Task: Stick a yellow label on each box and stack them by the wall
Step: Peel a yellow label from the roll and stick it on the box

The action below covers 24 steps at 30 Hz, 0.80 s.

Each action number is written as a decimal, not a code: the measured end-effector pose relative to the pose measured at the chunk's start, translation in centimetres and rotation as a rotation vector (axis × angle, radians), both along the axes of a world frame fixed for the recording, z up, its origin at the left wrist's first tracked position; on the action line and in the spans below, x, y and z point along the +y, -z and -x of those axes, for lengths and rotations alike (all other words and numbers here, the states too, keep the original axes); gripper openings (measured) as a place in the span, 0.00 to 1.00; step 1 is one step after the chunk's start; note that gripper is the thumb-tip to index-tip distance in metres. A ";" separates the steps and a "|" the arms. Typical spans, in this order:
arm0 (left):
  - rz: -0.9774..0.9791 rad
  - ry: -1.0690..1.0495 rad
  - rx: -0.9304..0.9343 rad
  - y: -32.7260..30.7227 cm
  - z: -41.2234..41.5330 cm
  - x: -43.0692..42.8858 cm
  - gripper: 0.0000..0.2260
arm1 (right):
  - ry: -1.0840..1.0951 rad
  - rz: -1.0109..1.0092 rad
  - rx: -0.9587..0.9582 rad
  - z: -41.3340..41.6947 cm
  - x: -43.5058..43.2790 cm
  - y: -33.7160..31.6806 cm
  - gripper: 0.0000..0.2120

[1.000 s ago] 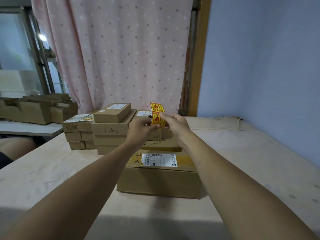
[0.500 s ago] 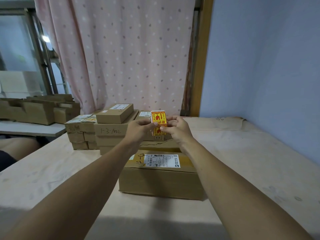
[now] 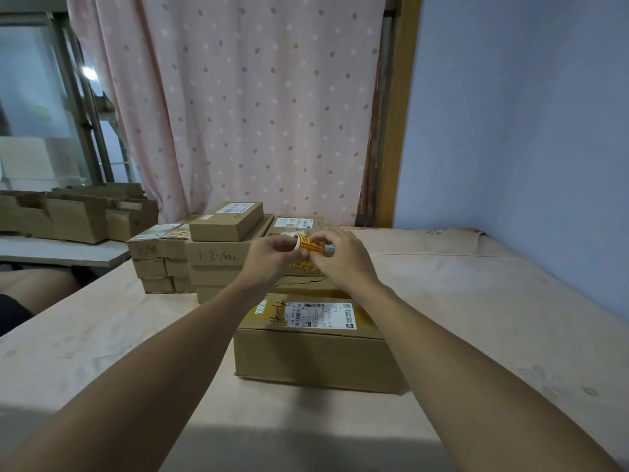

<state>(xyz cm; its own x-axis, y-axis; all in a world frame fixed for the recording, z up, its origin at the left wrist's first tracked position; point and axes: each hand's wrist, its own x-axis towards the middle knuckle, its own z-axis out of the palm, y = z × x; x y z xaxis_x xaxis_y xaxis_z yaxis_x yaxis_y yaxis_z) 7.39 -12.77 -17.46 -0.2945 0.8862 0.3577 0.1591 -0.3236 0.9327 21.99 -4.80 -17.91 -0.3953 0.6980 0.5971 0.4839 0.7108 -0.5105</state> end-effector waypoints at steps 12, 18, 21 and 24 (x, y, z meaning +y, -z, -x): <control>-0.131 -0.252 0.388 0.5 0.9 -0.4 0.05 | 0.036 -0.082 -0.036 0.8 -0.1 -0.2 0.20; -0.077 -0.331 0.448 0.5 1.8 -1.0 0.10 | 0.018 -0.016 0.112 0.9 -0.2 -0.6 0.10; -0.049 -0.392 0.473 0.7 2.7 -1.4 0.10 | 0.035 0.070 0.199 0.8 -0.2 -0.8 0.09; -0.010 -0.454 0.484 1.1 4.6 -1.9 0.09 | 0.041 0.151 0.270 0.9 0.1 -0.6 0.06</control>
